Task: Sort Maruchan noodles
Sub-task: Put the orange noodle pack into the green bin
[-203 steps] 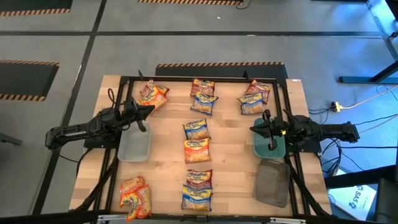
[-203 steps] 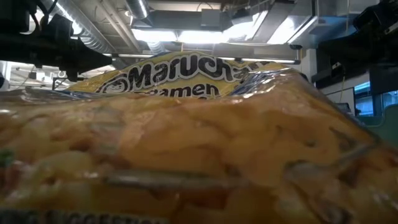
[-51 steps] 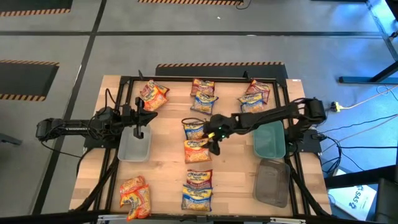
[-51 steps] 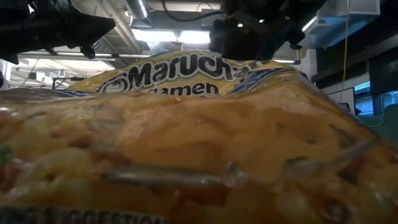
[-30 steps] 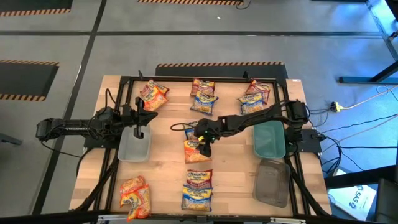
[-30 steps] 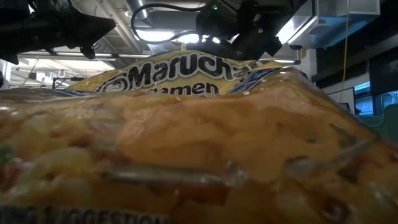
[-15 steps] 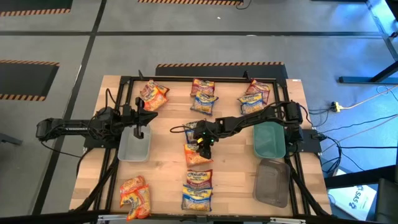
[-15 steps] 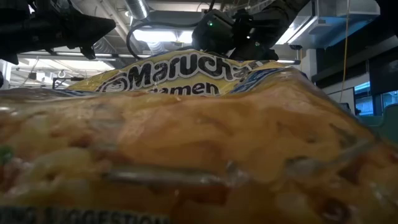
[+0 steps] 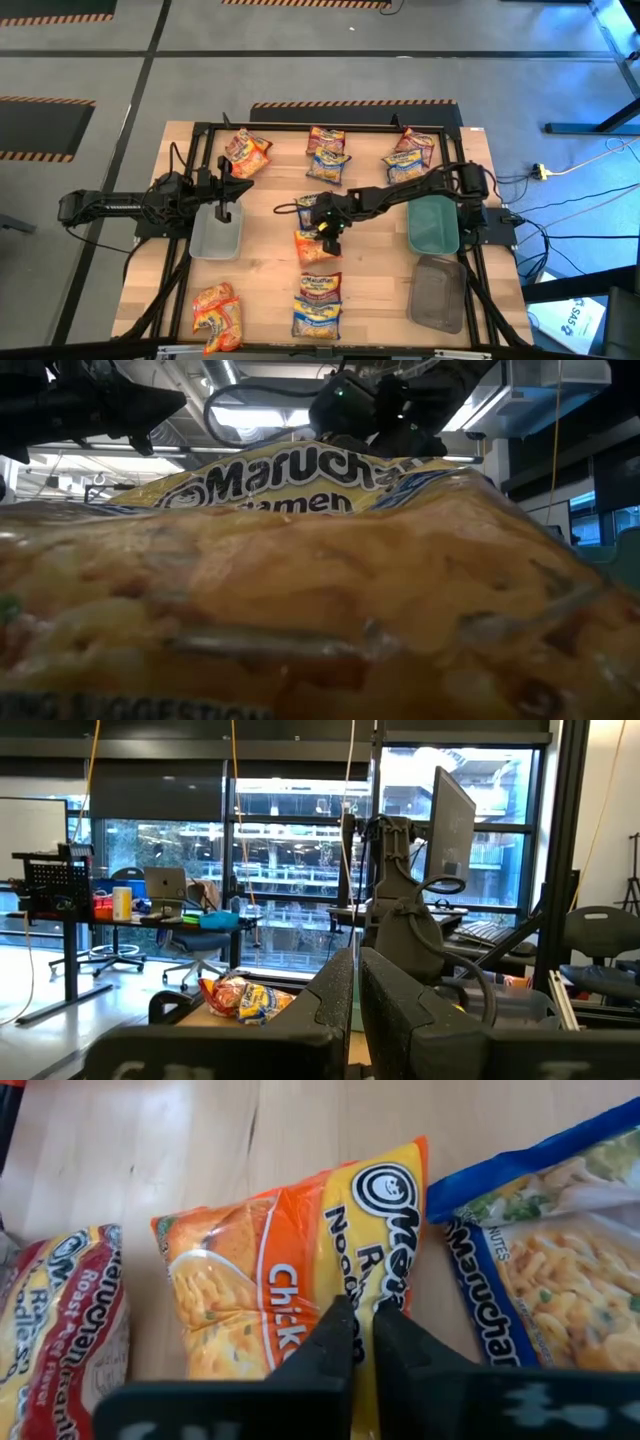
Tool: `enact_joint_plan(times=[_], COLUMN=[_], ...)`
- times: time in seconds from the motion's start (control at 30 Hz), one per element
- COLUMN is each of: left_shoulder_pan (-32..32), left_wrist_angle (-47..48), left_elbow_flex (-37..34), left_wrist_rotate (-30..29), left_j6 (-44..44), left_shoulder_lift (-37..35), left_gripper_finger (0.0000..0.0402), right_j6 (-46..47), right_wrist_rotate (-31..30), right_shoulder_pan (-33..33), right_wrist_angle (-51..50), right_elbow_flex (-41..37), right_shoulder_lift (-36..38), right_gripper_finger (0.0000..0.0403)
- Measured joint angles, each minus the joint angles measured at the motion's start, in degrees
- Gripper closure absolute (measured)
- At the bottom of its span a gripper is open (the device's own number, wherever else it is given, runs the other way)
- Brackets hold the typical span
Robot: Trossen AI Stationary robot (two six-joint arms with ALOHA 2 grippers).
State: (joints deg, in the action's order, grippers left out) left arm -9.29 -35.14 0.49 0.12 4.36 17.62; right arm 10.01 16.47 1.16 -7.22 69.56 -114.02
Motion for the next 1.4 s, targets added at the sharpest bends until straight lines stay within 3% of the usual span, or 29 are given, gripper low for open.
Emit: enact_joint_plan(times=[0.2,0.73,1.4], left_shoulder_pan=[0.01,0.0,-0.01], left_wrist_angle=[0.0,0.02,0.19], left_elbow_flex=[0.0,0.0,0.0], left_wrist_rotate=[-0.02,-0.02,0.0], left_j6=[0.0,0.02,1.29], left_shoulder_lift=[-0.01,-0.01,0.0], left_gripper_finger=[0.0385,0.0385,0.0385], right_j6=[-1.65,-7.43,-8.06], right_wrist_rotate=[-2.94,-18.53,-33.98], right_shoulder_pan=[0.36,4.21,4.23], right_wrist_angle=[-1.46,-12.65,-33.84], right_elbow_flex=[-0.13,-0.09,-2.1], right_shoulder_lift=[2.86,15.63,37.69], right_gripper_finger=[0.0402,0.0402,0.0403])
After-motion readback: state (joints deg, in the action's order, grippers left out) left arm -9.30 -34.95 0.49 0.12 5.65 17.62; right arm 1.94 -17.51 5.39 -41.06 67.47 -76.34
